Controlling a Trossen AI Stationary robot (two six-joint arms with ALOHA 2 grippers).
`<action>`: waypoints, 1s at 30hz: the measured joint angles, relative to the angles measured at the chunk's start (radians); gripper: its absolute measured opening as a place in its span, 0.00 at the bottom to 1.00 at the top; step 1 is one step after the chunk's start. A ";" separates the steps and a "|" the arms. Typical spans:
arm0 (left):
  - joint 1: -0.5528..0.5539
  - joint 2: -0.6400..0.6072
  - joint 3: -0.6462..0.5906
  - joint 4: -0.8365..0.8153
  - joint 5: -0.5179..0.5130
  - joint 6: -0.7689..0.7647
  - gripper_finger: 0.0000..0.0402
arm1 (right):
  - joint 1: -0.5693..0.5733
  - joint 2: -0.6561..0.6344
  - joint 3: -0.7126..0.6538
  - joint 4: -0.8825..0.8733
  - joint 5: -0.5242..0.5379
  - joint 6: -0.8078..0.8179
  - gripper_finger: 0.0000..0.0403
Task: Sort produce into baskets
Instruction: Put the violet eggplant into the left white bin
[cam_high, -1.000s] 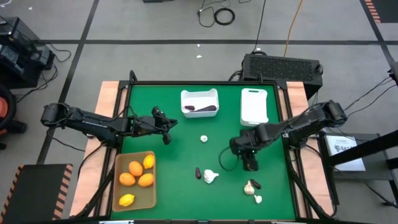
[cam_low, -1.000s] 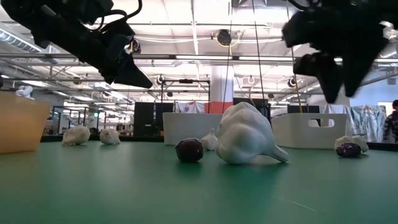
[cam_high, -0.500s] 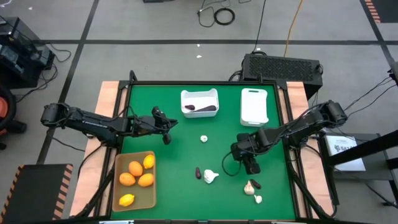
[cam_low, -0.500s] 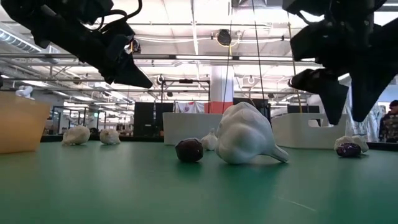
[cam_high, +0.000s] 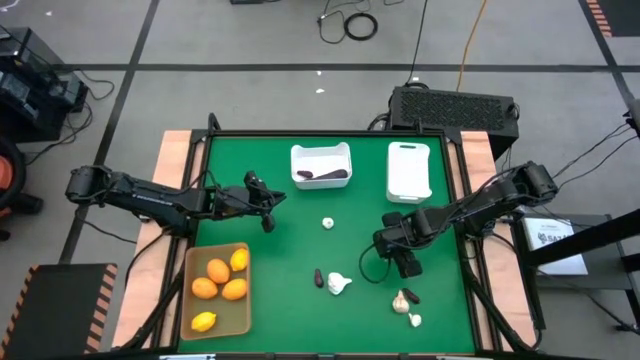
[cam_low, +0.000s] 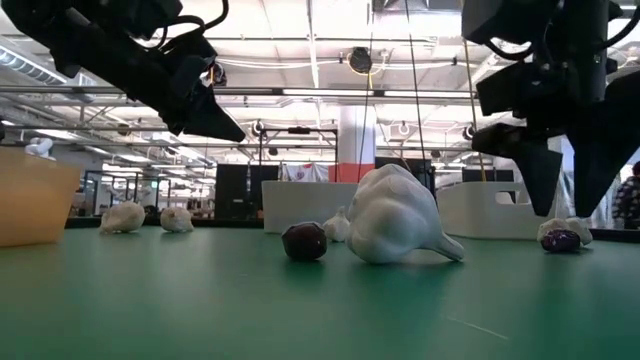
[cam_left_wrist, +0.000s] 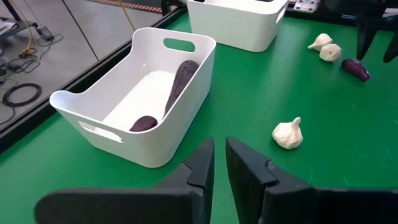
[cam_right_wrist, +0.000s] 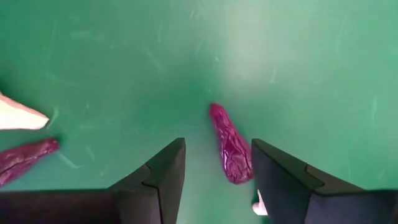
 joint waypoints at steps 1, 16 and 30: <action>0.000 0.000 0.000 0.000 0.000 0.000 0.12 | 0.000 0.000 -0.005 0.010 0.000 0.003 0.43; 0.000 0.000 0.000 0.000 0.008 -0.022 0.12 | -0.001 0.000 -0.119 0.128 0.007 0.003 0.41; -0.023 0.000 -0.075 0.279 0.068 0.100 0.12 | -0.001 0.000 -0.122 0.165 0.006 0.007 0.20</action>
